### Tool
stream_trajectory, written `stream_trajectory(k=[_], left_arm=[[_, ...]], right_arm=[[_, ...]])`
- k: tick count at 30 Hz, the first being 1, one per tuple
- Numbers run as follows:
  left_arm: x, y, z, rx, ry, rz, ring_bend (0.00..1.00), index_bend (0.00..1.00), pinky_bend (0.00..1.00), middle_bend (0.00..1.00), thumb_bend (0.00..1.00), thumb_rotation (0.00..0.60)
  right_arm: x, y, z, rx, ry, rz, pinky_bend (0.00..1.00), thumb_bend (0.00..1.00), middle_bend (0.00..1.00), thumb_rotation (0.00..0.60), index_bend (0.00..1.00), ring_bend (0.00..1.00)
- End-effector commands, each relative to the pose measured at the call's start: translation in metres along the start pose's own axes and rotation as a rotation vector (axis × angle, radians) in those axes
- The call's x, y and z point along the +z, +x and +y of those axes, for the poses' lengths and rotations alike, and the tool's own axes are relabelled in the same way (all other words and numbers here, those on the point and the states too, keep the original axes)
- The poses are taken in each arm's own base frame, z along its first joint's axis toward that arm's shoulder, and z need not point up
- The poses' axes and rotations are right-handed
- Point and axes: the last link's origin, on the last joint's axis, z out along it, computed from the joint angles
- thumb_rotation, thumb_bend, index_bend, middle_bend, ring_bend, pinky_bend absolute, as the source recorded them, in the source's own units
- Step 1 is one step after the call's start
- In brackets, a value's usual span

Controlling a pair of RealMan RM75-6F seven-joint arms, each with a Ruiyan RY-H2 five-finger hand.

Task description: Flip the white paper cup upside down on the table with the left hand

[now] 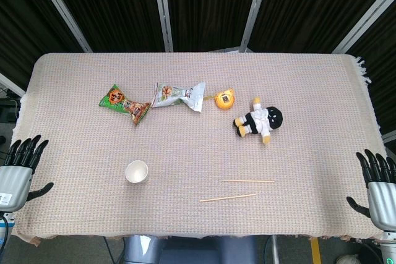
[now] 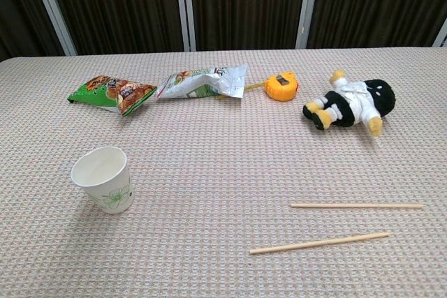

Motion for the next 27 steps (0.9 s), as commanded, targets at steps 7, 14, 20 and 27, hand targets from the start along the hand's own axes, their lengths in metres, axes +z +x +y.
stream_trajectory(k=[7,14,20,27], left_arm=[[0.0,-0.003,0.003,-0.002,-0.011,-0.015,0.0,0.0,0.0,0.0,0.0,0.6],[0.003,-0.007,0.012,-0.003,-0.053,-0.05,0.0,0.0,0.0,0.0,0.0,0.6],[0.016,-0.012,0.035,0.016,-0.145,-0.122,0.0,0.0,0.0,0.0,0.0,0.6],[0.04,-0.019,0.07,0.029,-0.239,-0.179,0.0,0.0,0.0,0.0,0.0,0.6]], right_arm=[[0.0,0.001,0.0,0.003,-0.001,0.005,0.0,0.06,0.0,0.6,0.0,0.0],[0.001,0.003,0.001,0.01,-0.008,0.01,0.0,0.06,0.0,0.6,0.0,0.0],[0.0,0.004,0.001,0.012,-0.007,0.006,0.0,0.06,0.0,0.6,0.0,0.0],[0.0,0.005,0.002,0.02,-0.008,0.008,0.0,0.06,0.0,0.6,0.0,0.0]])
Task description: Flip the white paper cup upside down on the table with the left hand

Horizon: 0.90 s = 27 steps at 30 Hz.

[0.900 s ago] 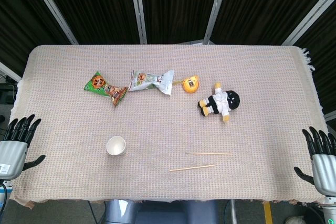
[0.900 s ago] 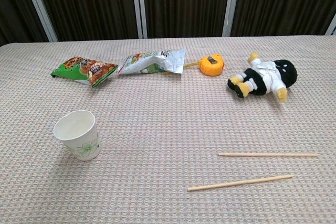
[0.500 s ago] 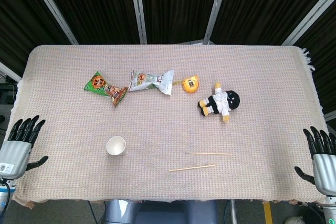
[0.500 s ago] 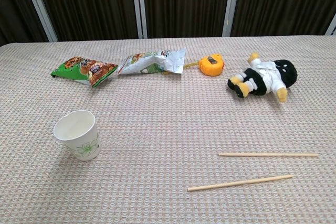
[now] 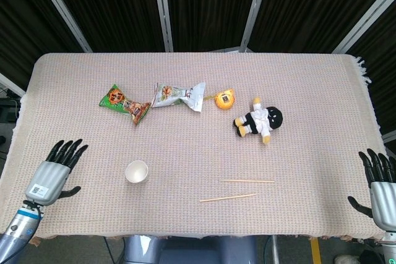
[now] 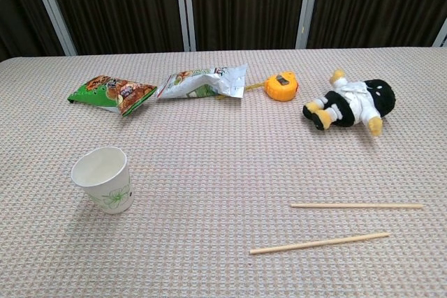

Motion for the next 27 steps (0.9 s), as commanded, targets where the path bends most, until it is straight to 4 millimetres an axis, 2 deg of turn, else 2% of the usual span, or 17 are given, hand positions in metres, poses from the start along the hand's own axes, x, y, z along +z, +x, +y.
stream_trajectory(k=[1,5,8,11,15,27], left_arm=[[0.024,-0.002,0.022,0.003,-0.063,-0.036,0.0,0.0,0.0,0.0,0.01,0.6],[0.043,-0.006,0.04,-0.002,-0.096,-0.071,0.0,0.01,0.0,0.0,0.05,0.6],[0.048,-0.007,0.047,0.001,-0.107,-0.081,0.0,0.05,0.0,0.0,0.06,0.6],[0.061,-0.01,0.068,-0.006,-0.14,-0.093,0.0,0.09,0.0,0.0,0.06,0.6],[0.068,-0.012,0.082,-0.015,-0.149,-0.112,0.0,0.11,0.0,0.0,0.12,0.6],[0.088,-0.025,0.111,-0.015,-0.157,-0.176,0.0,0.14,0.0,0.0,0.19,0.6]], right_arm=[[0.0,0.0,0.001,0.004,-0.004,0.0,0.0,0.06,0.0,0.6,0.0,0.0],[0.0,0.001,0.002,0.009,-0.004,0.0,0.0,0.06,0.0,0.6,0.0,0.0],[0.0,0.002,0.002,0.011,-0.004,0.0,0.0,0.06,0.0,0.6,0.0,0.0],[0.0,0.003,0.003,0.018,-0.007,0.003,0.0,0.06,0.0,0.6,0.0,0.0],[0.0,0.004,0.004,0.024,-0.009,0.005,0.0,0.06,0.0,0.6,0.0,0.0],[0.0,0.005,0.005,0.031,-0.007,0.006,0.0,0.06,0.0,0.6,0.0,0.0]])
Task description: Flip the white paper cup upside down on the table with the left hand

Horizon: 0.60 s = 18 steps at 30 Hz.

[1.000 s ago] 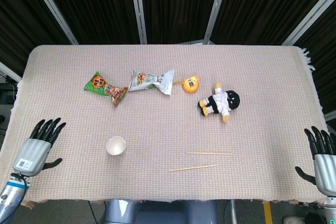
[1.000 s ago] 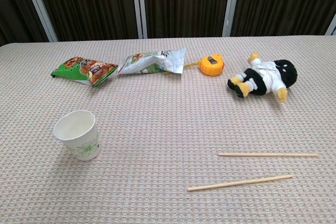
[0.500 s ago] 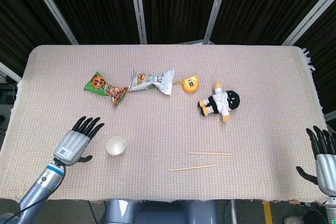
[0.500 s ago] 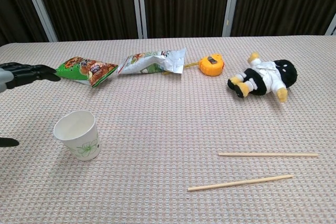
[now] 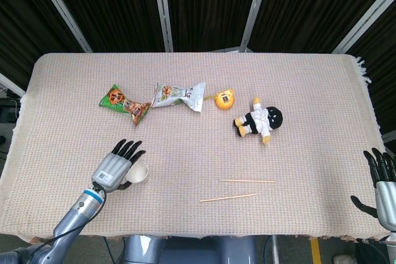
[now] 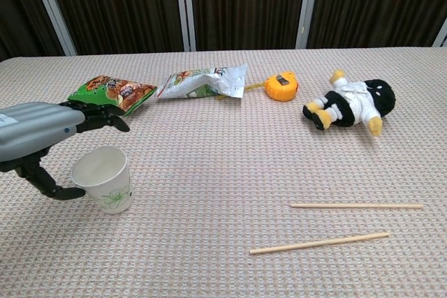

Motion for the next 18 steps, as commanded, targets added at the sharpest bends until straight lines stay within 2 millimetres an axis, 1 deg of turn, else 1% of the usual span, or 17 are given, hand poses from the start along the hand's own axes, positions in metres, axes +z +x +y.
stream_trajectory(k=[1,4,6,9,13,16,18], left_arm=[[0.0072,-0.0024,0.0074,-0.012,-0.005,-0.019,0.0,0.14,0.0,0.0,0.19,0.6],[0.0099,-0.004,0.0104,-0.018,-0.002,-0.028,0.0,0.22,0.0,0.0,0.22,0.6],[0.0107,-0.004,0.0125,-0.029,0.001,-0.024,0.0,0.31,0.0,0.0,0.24,0.6],[0.0107,-0.0028,0.0142,-0.072,0.01,-0.01,0.0,0.4,0.0,0.0,0.27,0.6],[0.0123,0.0015,0.0146,-0.193,0.024,0.033,0.0,0.41,0.0,0.0,0.27,0.6],[0.0128,0.0012,0.0151,-0.262,0.022,0.054,0.0,0.41,0.0,0.0,0.27,0.6],[0.0139,-0.0024,0.0137,-0.344,0.017,0.072,0.0,0.41,0.0,0.0,0.27,0.6]], right_arm=[[-0.0001,-0.0002,0.0001,0.001,-0.001,-0.001,0.0,0.06,0.0,0.6,0.0,0.0],[0.0005,0.0002,0.0005,0.002,-0.002,0.0,0.0,0.06,0.0,0.6,0.0,0.0],[0.0006,0.0006,0.0009,0.003,-0.003,0.001,0.0,0.06,0.0,0.6,0.0,0.0],[0.0006,0.0009,0.0012,0.005,-0.004,0.002,0.0,0.06,0.0,0.6,0.0,0.0],[0.0003,0.001,0.001,0.006,-0.003,0.003,0.0,0.06,0.0,0.6,0.0,0.0],[0.0004,0.0006,0.0009,0.006,-0.003,0.001,0.0,0.06,0.0,0.6,0.0,0.0],[0.0001,0.0003,0.0005,0.005,-0.002,-0.001,0.0,0.06,0.0,0.6,0.0,0.0]])
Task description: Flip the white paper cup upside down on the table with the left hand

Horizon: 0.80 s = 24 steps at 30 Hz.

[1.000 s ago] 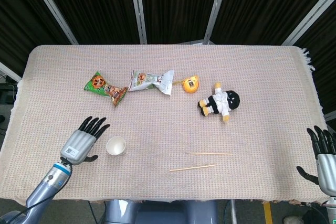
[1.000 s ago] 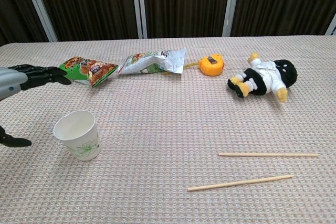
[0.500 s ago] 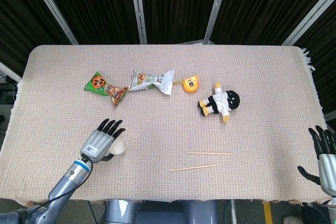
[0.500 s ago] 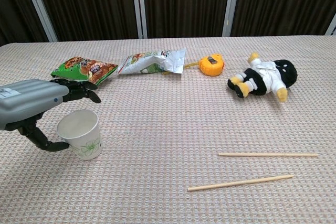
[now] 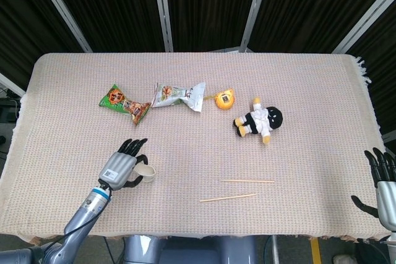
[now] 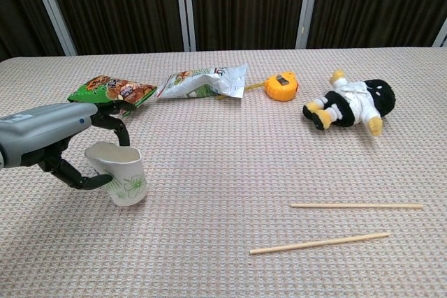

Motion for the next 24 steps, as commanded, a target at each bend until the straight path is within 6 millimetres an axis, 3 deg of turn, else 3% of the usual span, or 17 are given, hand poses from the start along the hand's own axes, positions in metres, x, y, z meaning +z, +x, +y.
stream_trajectory(k=[1,8,12,14,18,21,24], left_arm=[[0.002,-0.004,-0.003,-0.131,-0.005,0.037,0.0,0.41,0.0,0.0,0.27,0.6],[0.006,-0.021,-0.029,-0.149,0.038,-0.004,0.0,0.4,0.0,0.0,0.27,0.6],[0.004,-0.02,-0.043,-0.126,0.071,-0.002,0.0,0.36,0.0,0.0,0.27,0.6],[0.003,-0.017,-0.05,-0.099,0.087,0.004,0.0,0.29,0.0,0.0,0.27,0.6],[-0.002,-0.011,-0.062,-0.018,0.126,-0.016,0.0,0.01,0.0,0.0,0.15,0.6],[-0.003,-0.006,-0.066,0.059,0.153,-0.04,0.0,0.0,0.0,0.0,0.13,0.6],[0.001,0.0,-0.055,0.098,0.144,-0.037,0.0,0.0,0.0,0.0,0.13,0.6]], right_arm=[[0.0,0.0,0.0,0.0,0.001,-0.001,0.0,0.06,0.0,0.6,0.0,0.0],[0.0,-0.001,-0.001,0.0,0.001,-0.006,0.0,0.06,0.0,0.6,0.0,0.0],[0.0,0.0,0.0,0.002,-0.001,-0.006,0.0,0.06,0.0,0.6,0.0,0.0],[0.0,0.001,0.0,0.003,-0.001,-0.007,0.0,0.06,0.0,0.6,0.0,0.0],[-0.001,0.001,-0.001,0.004,0.002,-0.005,0.0,0.06,0.0,0.6,0.0,0.0],[-0.002,0.001,-0.002,0.005,0.004,-0.001,0.0,0.06,0.0,0.6,0.0,0.0],[-0.002,0.001,-0.002,0.006,0.004,-0.002,0.0,0.06,0.0,0.6,0.0,0.0]])
